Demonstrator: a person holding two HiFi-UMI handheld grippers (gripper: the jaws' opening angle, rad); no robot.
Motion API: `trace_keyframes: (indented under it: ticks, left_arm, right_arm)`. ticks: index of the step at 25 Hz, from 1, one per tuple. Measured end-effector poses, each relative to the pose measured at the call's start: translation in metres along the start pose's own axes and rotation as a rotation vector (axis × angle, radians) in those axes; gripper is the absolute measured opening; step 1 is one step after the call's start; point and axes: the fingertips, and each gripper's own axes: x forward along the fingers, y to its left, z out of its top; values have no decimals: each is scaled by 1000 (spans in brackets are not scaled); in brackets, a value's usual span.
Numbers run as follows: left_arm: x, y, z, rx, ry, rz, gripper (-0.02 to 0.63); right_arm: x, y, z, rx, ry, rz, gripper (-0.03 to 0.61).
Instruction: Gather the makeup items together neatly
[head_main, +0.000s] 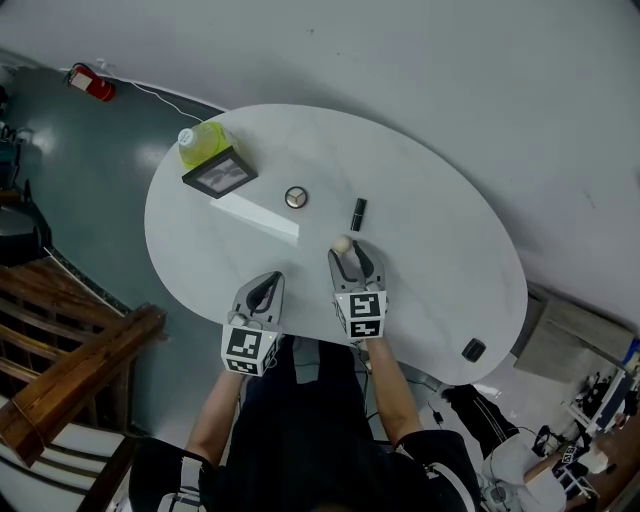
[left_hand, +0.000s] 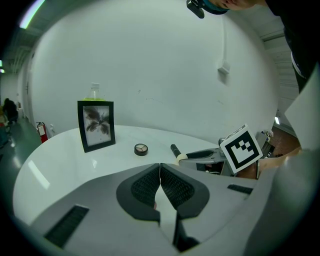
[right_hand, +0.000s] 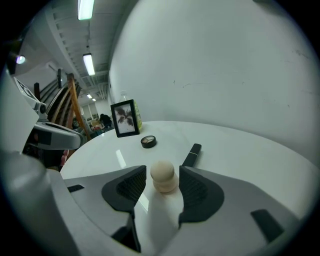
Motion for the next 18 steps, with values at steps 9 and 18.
trace_keyframes:
  ticks: [9,18]
  left_arm:
    - [0,-5,4,6,-6,-4,20]
    - [-3,-34,27,59,-38,-45,20]
  right_arm:
    - [-2,-6,6,-1,-18,-15,147]
    - [-52,-25,24,54,-91,-60,147]
